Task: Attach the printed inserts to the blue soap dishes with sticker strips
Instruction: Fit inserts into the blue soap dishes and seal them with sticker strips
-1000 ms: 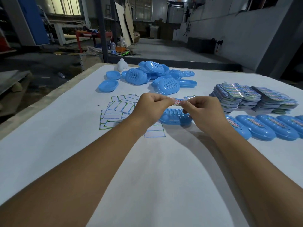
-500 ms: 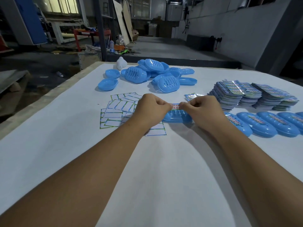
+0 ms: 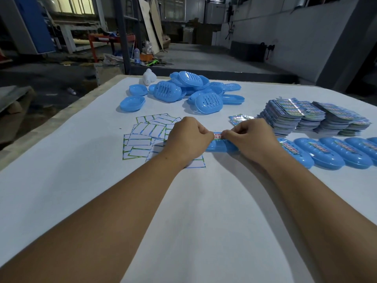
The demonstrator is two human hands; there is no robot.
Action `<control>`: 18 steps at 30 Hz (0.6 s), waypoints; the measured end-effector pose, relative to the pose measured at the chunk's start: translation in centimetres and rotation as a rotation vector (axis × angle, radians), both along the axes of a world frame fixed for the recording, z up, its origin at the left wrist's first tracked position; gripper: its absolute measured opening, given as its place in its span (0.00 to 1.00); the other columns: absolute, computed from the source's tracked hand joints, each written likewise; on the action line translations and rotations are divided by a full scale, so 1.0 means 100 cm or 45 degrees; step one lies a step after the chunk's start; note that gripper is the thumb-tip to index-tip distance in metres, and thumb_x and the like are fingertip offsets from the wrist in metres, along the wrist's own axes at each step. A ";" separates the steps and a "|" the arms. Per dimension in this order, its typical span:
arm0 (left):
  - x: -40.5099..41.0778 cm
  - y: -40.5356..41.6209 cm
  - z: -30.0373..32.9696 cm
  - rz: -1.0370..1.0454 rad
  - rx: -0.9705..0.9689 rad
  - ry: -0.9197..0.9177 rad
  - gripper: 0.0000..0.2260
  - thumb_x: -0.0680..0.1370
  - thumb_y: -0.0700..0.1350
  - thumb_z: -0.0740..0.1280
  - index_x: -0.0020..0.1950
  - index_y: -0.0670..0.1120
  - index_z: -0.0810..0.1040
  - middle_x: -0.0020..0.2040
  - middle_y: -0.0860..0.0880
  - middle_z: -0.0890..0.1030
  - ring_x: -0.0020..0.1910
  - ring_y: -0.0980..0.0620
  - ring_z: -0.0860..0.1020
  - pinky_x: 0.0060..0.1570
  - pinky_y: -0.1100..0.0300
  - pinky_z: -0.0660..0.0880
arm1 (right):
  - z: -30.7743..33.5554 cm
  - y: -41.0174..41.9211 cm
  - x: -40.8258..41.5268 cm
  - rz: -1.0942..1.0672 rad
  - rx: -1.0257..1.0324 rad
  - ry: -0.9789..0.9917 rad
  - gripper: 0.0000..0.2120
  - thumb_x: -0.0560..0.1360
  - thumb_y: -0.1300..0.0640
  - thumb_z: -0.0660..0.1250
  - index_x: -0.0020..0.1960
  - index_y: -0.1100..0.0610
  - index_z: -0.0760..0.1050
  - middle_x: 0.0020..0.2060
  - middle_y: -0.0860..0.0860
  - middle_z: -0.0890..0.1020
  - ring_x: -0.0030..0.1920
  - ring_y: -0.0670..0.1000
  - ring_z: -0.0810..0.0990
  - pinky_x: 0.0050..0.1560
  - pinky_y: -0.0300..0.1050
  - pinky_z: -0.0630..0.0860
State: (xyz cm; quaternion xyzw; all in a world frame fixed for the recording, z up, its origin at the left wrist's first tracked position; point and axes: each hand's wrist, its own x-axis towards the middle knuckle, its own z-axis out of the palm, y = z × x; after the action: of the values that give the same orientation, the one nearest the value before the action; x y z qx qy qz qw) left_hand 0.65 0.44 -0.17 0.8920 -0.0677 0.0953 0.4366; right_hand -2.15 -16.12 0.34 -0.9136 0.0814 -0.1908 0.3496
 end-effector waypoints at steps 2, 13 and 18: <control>0.001 -0.001 -0.001 0.017 0.059 -0.036 0.12 0.71 0.50 0.73 0.29 0.53 0.77 0.26 0.60 0.76 0.32 0.61 0.76 0.30 0.65 0.68 | 0.000 0.001 0.000 -0.006 -0.024 -0.004 0.13 0.72 0.47 0.75 0.34 0.54 0.82 0.25 0.44 0.79 0.26 0.42 0.73 0.28 0.38 0.65; 0.003 -0.009 0.006 0.088 0.561 -0.240 0.11 0.75 0.61 0.67 0.41 0.55 0.76 0.36 0.56 0.74 0.42 0.49 0.76 0.39 0.58 0.69 | 0.007 0.010 -0.001 -0.135 -0.414 -0.029 0.16 0.70 0.40 0.73 0.32 0.50 0.78 0.34 0.47 0.82 0.39 0.52 0.79 0.37 0.45 0.74; 0.004 -0.008 0.005 0.085 0.560 -0.214 0.11 0.75 0.62 0.67 0.46 0.55 0.75 0.40 0.54 0.75 0.45 0.48 0.76 0.41 0.56 0.69 | 0.008 0.009 -0.001 -0.208 -0.393 0.043 0.19 0.68 0.34 0.73 0.49 0.47 0.80 0.46 0.46 0.82 0.49 0.52 0.81 0.45 0.47 0.77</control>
State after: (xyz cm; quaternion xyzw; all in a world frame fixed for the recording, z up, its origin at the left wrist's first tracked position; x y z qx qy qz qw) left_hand 1.09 -0.37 0.35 0.9564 -0.0933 0.1667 0.2211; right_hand -2.27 -15.27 1.14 -0.9499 0.1309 -0.2134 0.1871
